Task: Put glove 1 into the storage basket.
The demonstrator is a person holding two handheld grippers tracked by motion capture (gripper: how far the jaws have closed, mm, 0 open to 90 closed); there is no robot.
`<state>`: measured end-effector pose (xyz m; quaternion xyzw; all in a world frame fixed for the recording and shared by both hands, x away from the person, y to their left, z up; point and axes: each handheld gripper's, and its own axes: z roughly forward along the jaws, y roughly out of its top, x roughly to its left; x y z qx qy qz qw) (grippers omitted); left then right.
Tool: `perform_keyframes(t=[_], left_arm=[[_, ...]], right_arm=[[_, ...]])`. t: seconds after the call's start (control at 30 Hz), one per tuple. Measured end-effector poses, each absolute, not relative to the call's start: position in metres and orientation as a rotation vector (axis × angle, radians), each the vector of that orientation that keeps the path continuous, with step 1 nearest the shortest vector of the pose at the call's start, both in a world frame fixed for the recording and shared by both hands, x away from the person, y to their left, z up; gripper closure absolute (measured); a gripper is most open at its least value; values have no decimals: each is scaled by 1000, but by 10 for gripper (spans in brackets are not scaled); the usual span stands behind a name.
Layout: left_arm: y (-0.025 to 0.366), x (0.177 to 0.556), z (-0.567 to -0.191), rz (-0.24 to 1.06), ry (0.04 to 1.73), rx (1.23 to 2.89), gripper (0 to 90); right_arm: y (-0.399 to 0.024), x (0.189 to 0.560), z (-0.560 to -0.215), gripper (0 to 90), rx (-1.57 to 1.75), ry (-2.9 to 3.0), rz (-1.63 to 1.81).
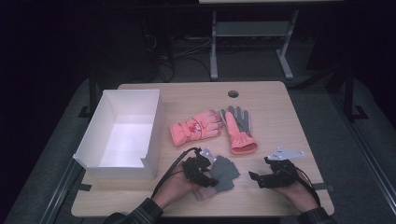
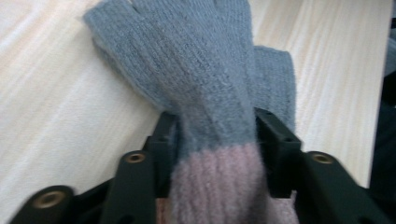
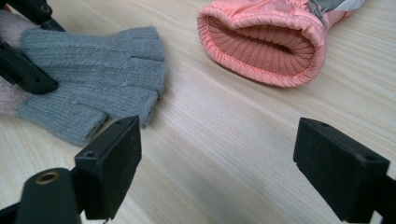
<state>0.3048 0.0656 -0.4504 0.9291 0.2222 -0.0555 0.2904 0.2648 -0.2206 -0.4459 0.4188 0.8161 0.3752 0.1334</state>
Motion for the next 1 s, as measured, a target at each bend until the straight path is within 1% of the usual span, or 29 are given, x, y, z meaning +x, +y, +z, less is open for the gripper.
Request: perform_keyframes(t=[0.07, 0.27, 0.6, 0.77, 1.0], left_arm=[[66, 305, -450, -158, 597, 2474, 613], [69, 310, -444, -205, 598, 2450, 638], [75, 315, -419, -169, 624, 2416, 644], [80, 318, -399, -139, 628, 2418, 643], [88, 324, -368, -108, 626, 2376, 642]], right_arm=[[-220, 265, -446, 146, 1213, 2371, 1084], [-220, 265, -447, 142, 1221, 2371, 1091], [-223, 266, -447, 135, 1234, 2358, 1100], [-222, 267, -447, 135, 1232, 2353, 1095], [-221, 267, -449, 135, 1238, 2352, 1084]])
